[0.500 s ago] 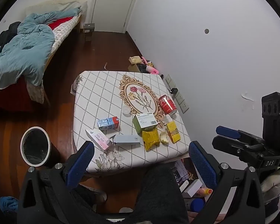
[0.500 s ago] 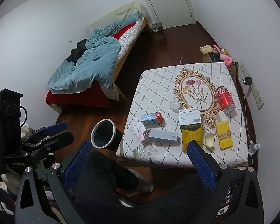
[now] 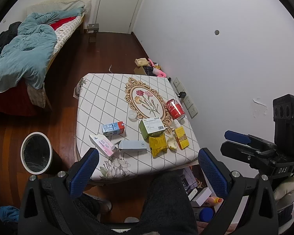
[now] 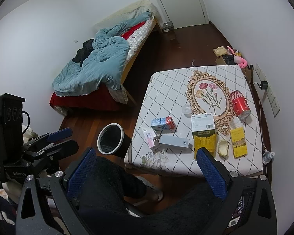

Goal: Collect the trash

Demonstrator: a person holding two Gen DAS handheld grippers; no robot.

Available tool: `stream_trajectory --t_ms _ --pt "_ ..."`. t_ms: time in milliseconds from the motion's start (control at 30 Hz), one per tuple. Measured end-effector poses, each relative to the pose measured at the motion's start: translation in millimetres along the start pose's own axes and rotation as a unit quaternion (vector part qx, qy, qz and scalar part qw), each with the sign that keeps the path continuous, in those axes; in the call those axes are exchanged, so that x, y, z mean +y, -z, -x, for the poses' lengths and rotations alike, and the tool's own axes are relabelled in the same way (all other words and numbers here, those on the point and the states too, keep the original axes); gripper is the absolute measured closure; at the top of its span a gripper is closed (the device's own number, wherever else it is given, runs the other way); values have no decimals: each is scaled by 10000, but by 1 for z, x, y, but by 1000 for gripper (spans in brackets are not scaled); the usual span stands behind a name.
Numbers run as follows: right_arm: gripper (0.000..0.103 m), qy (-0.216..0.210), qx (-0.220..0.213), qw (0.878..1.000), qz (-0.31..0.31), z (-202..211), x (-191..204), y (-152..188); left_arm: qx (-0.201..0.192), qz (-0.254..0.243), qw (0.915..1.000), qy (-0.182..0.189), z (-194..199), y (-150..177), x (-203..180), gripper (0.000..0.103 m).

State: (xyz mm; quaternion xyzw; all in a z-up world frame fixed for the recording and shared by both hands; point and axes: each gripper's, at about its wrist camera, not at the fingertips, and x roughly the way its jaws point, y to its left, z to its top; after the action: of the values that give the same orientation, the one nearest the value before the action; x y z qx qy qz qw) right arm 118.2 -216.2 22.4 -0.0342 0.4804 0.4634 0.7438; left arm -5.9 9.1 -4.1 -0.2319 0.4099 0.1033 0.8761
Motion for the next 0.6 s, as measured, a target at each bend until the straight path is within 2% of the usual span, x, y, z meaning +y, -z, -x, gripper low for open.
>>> stream_trajectory --t_ms 600 --pt "0 -2 -2 10000 4 0 0 0 14 -24 10000 29 -1 -3 -3 0"
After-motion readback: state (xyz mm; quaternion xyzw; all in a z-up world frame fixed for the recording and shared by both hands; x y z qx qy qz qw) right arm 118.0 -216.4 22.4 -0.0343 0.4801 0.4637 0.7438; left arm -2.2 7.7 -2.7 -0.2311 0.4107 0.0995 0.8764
